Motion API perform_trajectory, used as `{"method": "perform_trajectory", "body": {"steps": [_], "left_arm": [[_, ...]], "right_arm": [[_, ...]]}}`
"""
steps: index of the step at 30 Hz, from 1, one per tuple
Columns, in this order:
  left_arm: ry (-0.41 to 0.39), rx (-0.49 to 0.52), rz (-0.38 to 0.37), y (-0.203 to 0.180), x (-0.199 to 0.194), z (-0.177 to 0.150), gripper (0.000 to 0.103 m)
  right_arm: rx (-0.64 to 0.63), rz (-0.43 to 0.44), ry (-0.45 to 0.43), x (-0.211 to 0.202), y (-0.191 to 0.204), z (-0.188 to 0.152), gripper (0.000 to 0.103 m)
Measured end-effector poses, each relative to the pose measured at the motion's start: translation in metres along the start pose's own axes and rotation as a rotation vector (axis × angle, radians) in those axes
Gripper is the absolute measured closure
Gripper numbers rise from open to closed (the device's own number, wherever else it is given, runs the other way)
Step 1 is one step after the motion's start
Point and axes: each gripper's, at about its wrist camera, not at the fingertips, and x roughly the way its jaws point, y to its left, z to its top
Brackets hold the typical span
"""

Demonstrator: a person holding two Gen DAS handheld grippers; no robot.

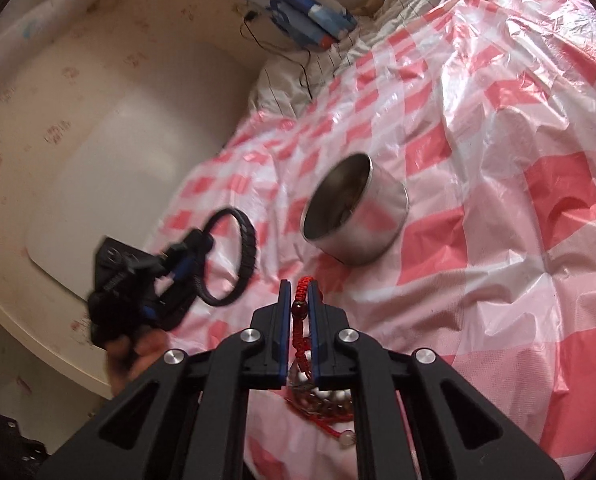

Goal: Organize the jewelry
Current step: 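Drop the black bracelet into the tin with the left gripper while the right grasps a red beaded strand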

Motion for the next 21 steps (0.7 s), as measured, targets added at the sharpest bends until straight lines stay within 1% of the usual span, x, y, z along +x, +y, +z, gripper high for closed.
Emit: {"method": "perform_trajectory", "body": {"steps": [7, 13, 17, 19, 20, 21], "left_arm": [[0.026, 0.015, 0.018, -0.004, 0.028, 0.010, 0.092], [0.032, 0.025, 0.033, -0.005, 0.051, 0.021, 0.092], [0.038, 0.029, 0.057, -0.004, 0.069, 0.028, 0.092], [0.048, 0.043, 0.088, -0.004, 0.079, 0.030, 0.091], [0.052, 0.061, 0.118, -0.006, 0.084, 0.031, 0.091], [0.055, 0.090, 0.164, -0.008, 0.089, 0.030, 0.091]], "right_arm": [[-0.022, 0.004, -0.037, -0.003, 0.008, 0.026, 0.094], [-0.035, 0.010, -0.055, 0.006, 0.013, 0.049, 0.094], [-0.037, 0.016, -0.060, 0.014, 0.013, 0.061, 0.094], [-0.033, 0.018, -0.061, 0.019, 0.012, 0.067, 0.094], [-0.031, 0.020, -0.060, 0.023, 0.011, 0.071, 0.094], [-0.031, 0.020, -0.058, 0.026, 0.011, 0.074, 0.094]]}}
